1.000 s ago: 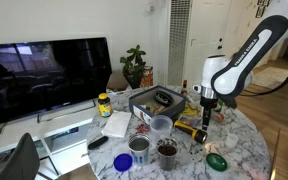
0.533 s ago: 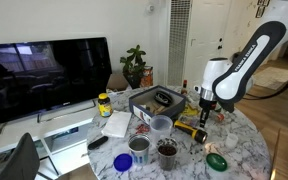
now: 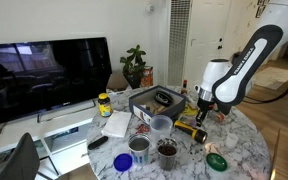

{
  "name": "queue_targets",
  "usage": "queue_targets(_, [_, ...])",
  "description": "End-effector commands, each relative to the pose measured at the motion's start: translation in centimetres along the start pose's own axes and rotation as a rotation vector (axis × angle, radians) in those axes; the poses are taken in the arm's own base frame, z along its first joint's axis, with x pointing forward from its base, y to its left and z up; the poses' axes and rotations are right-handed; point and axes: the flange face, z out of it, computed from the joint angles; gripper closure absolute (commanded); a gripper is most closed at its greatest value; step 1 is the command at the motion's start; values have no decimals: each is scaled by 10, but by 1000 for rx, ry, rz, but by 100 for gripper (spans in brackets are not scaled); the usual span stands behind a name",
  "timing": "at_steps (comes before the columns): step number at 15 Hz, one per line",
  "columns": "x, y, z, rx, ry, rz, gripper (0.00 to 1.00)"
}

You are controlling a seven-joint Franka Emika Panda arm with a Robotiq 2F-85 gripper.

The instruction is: Turn off the black and yellow torch.

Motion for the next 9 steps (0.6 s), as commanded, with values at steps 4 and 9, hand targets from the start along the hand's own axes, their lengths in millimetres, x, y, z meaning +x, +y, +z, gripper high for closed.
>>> queue_targets(4, [8, -3, 12, 11, 25, 157, 100])
queue_targets(9, [9, 1, 20, -3, 17, 246, 100])
